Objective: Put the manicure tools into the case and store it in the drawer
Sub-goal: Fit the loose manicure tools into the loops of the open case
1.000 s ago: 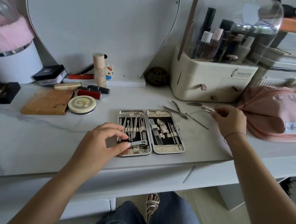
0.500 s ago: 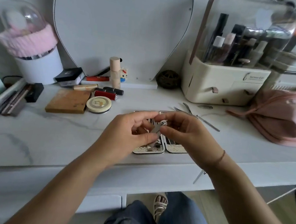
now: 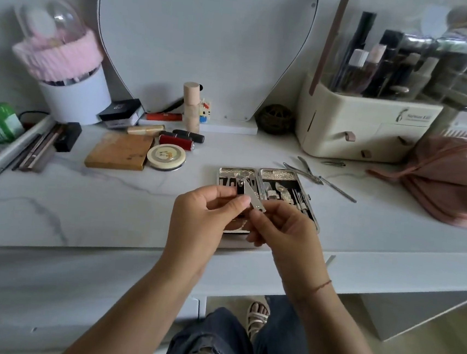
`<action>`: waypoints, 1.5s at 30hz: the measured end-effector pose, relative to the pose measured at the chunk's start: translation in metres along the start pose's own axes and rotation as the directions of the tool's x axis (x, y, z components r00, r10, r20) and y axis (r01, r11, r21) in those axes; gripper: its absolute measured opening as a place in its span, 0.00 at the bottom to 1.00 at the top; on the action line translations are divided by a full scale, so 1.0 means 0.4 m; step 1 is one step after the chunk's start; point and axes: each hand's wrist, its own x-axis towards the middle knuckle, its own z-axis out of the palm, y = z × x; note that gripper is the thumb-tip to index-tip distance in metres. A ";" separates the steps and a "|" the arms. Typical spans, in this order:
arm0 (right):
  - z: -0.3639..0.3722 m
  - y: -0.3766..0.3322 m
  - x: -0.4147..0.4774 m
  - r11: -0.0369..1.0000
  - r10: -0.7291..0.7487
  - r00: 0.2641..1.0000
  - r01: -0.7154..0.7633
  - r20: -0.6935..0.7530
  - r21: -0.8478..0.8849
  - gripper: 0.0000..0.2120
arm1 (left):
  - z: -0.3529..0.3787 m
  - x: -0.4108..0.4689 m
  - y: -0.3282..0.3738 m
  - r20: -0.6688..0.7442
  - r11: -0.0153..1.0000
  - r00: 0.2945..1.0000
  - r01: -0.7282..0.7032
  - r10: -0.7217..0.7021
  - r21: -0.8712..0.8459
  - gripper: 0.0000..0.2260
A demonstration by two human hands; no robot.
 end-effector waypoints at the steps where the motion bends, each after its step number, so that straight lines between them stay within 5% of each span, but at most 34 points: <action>1: -0.004 -0.001 0.000 1.000 -0.004 1.000 0.004 -0.013 0.009 0.02 | -0.003 0.001 0.000 -0.001 1.000 1.000 -0.002 0.002 0.021 0.05; 7: -0.036 -0.018 0.007 0.996 -0.022 0.991 0.032 -0.133 0.078 0.06 | -0.036 0.006 -0.016 0.085 0.898 0.980 -0.197 0.178 0.392 0.10; 10: -0.037 -0.017 0.008 0.998 -0.053 0.977 0.057 -0.209 0.015 0.08 | -0.043 0.002 -0.018 0.207 0.554 0.839 -0.498 0.504 0.667 0.07; 12: -0.032 -0.015 0.006 0.994 -0.099 0.964 0.084 -0.246 -0.071 0.08 | -0.037 -0.004 -0.030 0.339 0.302 0.743 -0.580 0.577 0.757 0.05; 15: -0.023 -0.013 -0.002 0.959 -0.203 0.952 0.146 -0.230 -0.241 0.07 | -0.034 -0.009 -0.037 0.423 0.115 0.699 -0.582 0.577 0.805 0.02; 17: -0.017 -0.011 -0.008 0.939 -0.230 0.956 0.168 -0.181 -0.301 0.06 | -0.041 -0.011 -0.028 0.440 0.084 0.707 -0.573 0.554 0.815 0.09; 20: -0.019 -0.011 -0.011 0.965 -0.167 0.974 0.130 -0.152 -0.230 0.07 | -0.051 -0.007 -0.006 0.417 0.218 0.756 -0.579 0.505 0.786 0.12; 24: -0.032 -0.021 -0.010 0.981 0.106 0.989 -0.088 -0.101 0.172 0.08 | -0.068 0.019 0.018 0.223 0.732 0.927 -0.376 0.302 0.569 0.07; 27: -0.021 -0.022 -0.009 0.923 0.218 0.973 -0.181 -0.075 0.339 0.10 | -0.073 0.024 0.016 0.165 0.928 0.978 -0.174 0.125 0.329 0.06; 37: 0.046 0.004 -0.025 0.794 0.353 0.931 -0.244 -0.094 0.557 0.14 | -0.100 0.009 -0.006 0.231 0.967 0.961 -0.192 0.151 0.167 0.09; 45: 0.058 0.022 -0.038 0.869 0.280 0.949 -0.188 -0.144 0.457 0.11 | -0.112 0.014 -0.045 0.125 0.955 0.970 -0.231 0.210 0.188 0.04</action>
